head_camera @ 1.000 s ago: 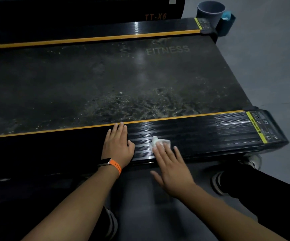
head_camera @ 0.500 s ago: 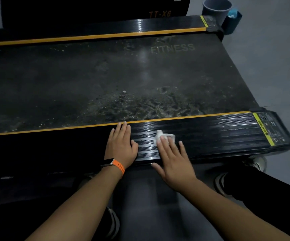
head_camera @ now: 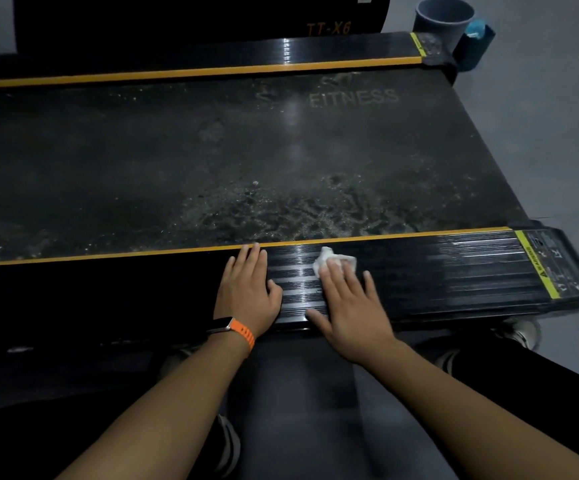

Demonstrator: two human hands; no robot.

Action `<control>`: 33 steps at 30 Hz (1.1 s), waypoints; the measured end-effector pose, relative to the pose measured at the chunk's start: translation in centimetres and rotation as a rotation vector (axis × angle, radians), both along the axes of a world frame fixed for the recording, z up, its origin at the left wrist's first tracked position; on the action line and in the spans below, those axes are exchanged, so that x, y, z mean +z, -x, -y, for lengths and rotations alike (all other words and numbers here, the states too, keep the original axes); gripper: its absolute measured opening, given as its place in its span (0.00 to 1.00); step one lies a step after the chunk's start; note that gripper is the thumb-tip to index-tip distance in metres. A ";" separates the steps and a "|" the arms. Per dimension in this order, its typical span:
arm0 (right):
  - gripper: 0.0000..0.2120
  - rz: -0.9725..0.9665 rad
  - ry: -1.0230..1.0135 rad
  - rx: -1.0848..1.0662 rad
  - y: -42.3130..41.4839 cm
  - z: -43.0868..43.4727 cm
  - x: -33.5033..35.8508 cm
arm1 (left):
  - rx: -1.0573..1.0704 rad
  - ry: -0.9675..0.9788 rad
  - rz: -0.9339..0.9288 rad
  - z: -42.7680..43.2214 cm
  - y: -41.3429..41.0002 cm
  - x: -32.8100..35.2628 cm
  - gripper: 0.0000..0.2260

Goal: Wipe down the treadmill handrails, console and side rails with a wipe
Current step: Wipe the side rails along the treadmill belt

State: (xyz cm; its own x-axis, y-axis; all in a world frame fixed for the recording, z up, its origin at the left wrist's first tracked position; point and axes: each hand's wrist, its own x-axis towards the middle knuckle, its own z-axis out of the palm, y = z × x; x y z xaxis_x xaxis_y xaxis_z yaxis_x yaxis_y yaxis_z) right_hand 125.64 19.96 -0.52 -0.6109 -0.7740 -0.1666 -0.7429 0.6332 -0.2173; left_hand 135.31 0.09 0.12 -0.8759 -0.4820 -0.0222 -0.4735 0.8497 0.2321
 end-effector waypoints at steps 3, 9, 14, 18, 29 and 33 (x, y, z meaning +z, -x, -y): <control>0.42 0.031 -0.054 0.086 0.2 2.2 0.5 | 0.003 0.002 0.006 -0.1 0.0 0.0 0.34; 0.46 -0.023 -0.010 -0.054 3.9 -3.9 -0.2 | 0.000 0.003 0.007 0.0 0.0 -0.1 0.34; 0.48 0.031 -0.045 -0.086 2.7 -1.5 0.7 | 0.003 0.002 -0.002 -0.1 0.0 -0.2 0.32; 0.43 0.067 -0.036 0.052 2.3 2.6 0.9 | 0.006 0.011 -0.005 0.0 0.1 -0.2 0.32; 0.48 0.046 -0.011 -0.186 5.5 -2.6 0.4 | 0.006 0.012 0.003 -0.1 0.1 -0.3 0.31; 0.44 0.058 -0.022 -0.085 3.8 0.9 0.5 | 0.011 0.023 0.005 -0.1 0.1 -0.2 0.31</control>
